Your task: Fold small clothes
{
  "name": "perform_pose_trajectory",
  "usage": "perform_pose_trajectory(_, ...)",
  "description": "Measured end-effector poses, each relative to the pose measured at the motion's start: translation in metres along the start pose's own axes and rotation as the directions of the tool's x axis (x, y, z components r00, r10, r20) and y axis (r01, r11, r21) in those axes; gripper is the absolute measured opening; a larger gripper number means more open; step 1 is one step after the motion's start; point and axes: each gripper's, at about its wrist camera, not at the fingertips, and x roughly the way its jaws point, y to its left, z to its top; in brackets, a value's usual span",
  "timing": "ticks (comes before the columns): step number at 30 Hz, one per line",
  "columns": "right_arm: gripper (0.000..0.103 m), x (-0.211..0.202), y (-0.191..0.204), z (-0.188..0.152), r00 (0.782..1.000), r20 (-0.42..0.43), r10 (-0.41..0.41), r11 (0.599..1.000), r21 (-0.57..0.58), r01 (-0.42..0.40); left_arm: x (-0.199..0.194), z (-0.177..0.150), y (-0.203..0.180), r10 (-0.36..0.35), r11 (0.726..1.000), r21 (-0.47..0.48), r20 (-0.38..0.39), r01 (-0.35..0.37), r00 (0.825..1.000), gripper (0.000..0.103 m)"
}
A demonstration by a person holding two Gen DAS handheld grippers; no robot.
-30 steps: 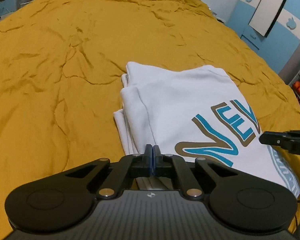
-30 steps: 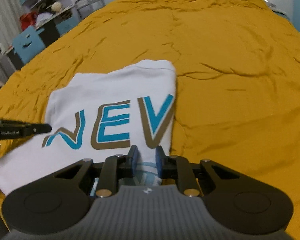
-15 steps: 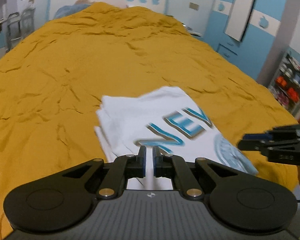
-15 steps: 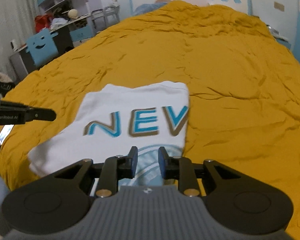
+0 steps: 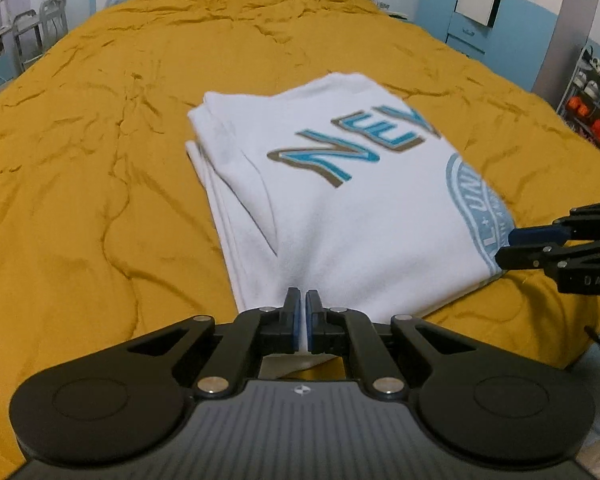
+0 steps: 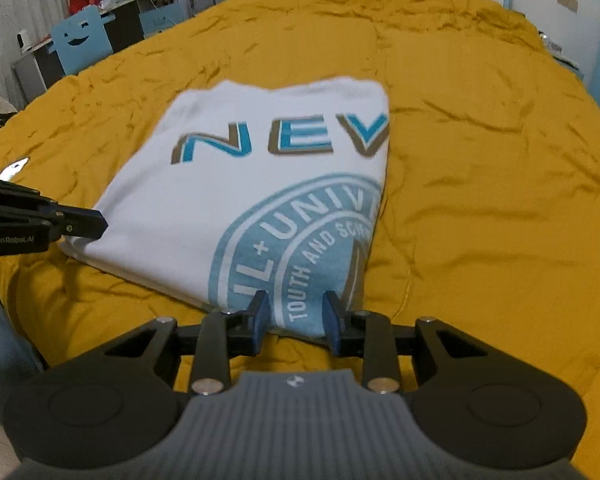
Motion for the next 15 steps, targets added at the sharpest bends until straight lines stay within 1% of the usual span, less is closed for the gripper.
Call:
perform_pose_trajectory(3, 0.025, 0.014, -0.006, -0.006, 1.0, -0.016, 0.016, 0.999, 0.039, -0.016, 0.008, -0.006, 0.0, 0.008, 1.0, 0.002, 0.008, -0.008, 1.0, 0.007)
perform_pose_trajectory(6, 0.024, 0.025, -0.015, -0.014, 0.999, -0.02, 0.044, 0.996, 0.072, -0.042, 0.011, -0.01, 0.004, -0.002, 1.0, -0.011, 0.019, 0.002, 1.0, 0.008)
perform_pose_trajectory(9, 0.024, 0.025, -0.014, -0.014, 0.999, -0.018, 0.043, 0.997, 0.06, -0.042, 0.009, -0.007, 0.008, -0.012, 1.0, -0.026, 0.021, 0.013, 1.0, 0.008)
perform_pose_trajectory(13, 0.024, 0.018, -0.01, -0.004, 0.999, -0.032, 0.027, 0.998, 0.05, -0.026, -0.005, 0.002, 0.006, -0.014, 0.999, -0.039, 0.029, 0.015, 0.999, 0.008)
perform_pose_trajectory(14, 0.025, 0.013, -0.008, 0.001, 0.999, -0.035, 0.021, 0.999, 0.038, -0.02, -0.01, 0.004, 0.004, -0.01, 0.999, -0.031, 0.039, 0.012, 0.999, 0.013)
perform_pose_trajectory(15, 0.031, 0.008, -0.006, 0.005, 0.999, -0.038, 0.02, 1.0, 0.022, -0.02, -0.018, 0.006, 0.002, -0.007, 1.0, -0.017, 0.057, 0.008, 0.998, 0.019)
